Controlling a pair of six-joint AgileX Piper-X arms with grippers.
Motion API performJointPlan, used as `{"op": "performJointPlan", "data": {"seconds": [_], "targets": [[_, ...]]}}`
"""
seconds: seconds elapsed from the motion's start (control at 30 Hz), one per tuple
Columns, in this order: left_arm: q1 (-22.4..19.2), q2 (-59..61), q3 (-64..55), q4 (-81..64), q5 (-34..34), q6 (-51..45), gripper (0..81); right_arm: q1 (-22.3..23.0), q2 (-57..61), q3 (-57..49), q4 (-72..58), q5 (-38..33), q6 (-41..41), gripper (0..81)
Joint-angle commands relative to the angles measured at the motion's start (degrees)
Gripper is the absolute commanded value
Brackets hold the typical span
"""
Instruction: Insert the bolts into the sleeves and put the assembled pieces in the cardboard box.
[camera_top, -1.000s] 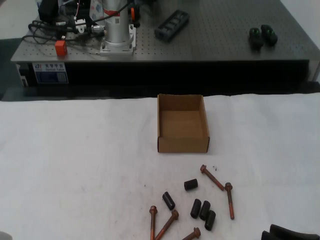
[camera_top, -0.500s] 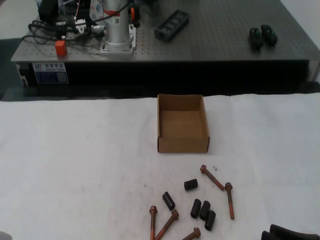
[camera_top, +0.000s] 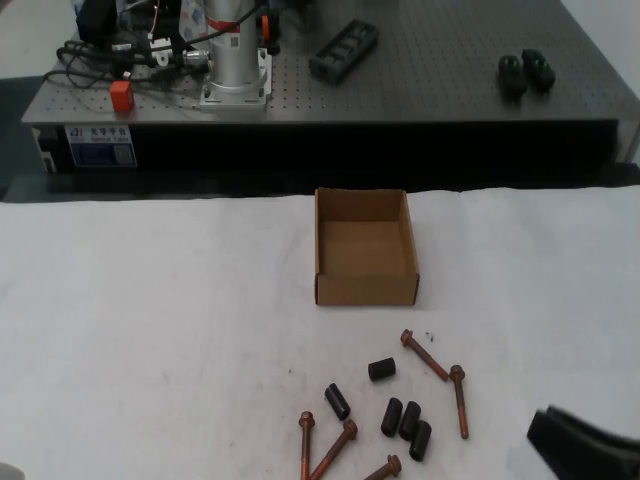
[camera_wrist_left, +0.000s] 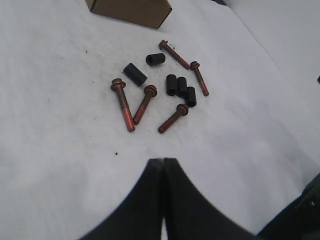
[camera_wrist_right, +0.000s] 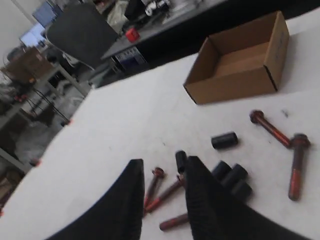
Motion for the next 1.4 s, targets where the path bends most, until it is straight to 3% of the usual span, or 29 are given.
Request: {"op": "performJointPlan", "data": {"seconds": [0.0,0.2,0.4,0.47,0.67,0.87,1.07,1.37], "targets": [[0.1,0.0,-0.1,-1.1,-0.1,-0.7,0.6,-0.1,0.0,-0.1,-10.6,-3.1,3.5,22.1],[0.1,0.0,-0.1,-5.7,0.8,-0.7,3.3,-0.1,10.2,-5.1,-8.8,-4.0,2.7,22.1],[0.1,1.1,-0.1,-9.2,1.2,-0.7,33.9,-0.1,35.0,-18.3,6.4,2.2,-9.1,22.1],[0.1,1.6,-0.1,-9.2,1.2,-0.7,38.1,-0.1,44.2,-23.9,9.9,5.1,-13.1,22.1],[0.1,1.7,-0.1,-9.2,0.9,-0.7,32.4,-0.1,72.5,-40.5,20.7,12.4,-20.0,22.1],[0.1,1.7,-0.1,-9.2,0.9,-0.7,31.4,-0.1,89.4,-50.1,22.3,13.4,-21.5,22.1],[0.1,1.7,-0.1,-9.2,0.9,-0.7,31.4,-0.6,96.3,-52.6,22.5,14.6,-21.3,22.1],[0.1,1.7,-0.1,-9.2,0.9,-0.7,31.4,-2.5,97.0,-52.5,21.8,17.1,-20.8,22.1]]}}
